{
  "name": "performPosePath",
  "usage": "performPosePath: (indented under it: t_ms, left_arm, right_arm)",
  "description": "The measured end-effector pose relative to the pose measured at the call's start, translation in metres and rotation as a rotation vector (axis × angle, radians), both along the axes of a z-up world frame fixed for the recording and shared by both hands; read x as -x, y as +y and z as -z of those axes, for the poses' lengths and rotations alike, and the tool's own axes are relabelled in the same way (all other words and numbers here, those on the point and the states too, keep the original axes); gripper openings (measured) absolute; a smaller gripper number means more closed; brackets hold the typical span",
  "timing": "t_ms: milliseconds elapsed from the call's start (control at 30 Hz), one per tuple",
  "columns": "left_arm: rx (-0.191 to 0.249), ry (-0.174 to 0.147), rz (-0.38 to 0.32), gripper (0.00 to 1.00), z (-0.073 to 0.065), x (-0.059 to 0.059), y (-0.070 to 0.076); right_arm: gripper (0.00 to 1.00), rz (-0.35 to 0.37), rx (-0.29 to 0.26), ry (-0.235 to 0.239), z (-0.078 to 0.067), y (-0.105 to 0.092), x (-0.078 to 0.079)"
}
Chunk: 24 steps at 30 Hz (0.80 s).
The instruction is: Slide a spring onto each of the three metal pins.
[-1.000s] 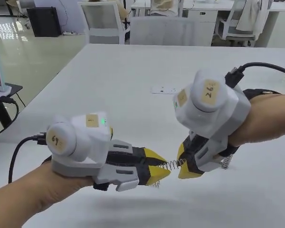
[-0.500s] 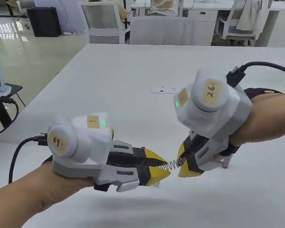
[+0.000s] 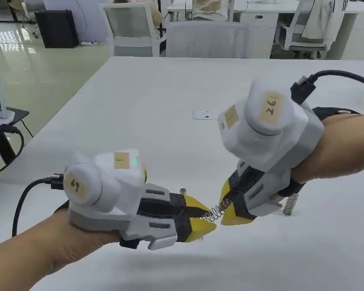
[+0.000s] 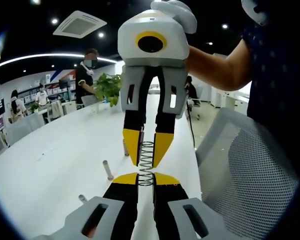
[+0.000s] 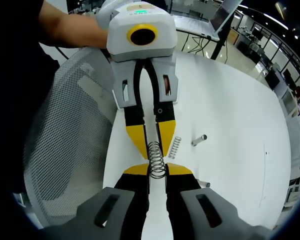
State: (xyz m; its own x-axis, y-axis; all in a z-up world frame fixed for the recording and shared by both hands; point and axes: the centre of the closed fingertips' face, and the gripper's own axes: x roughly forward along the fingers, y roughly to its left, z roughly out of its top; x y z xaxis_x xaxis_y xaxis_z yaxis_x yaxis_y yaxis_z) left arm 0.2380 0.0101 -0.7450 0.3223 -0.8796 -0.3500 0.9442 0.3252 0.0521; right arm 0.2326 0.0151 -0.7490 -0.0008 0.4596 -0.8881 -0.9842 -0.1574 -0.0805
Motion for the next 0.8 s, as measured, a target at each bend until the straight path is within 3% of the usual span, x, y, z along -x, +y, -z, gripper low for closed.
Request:
performPosePath:
  t_ms: [800]
  left_arm:
    - [-0.007,0.01,0.016,0.03,0.002,0.003,-0.005]
  right_arm:
    - [0.08,-0.028,-0.003,0.001,-0.01,0.017,0.01]
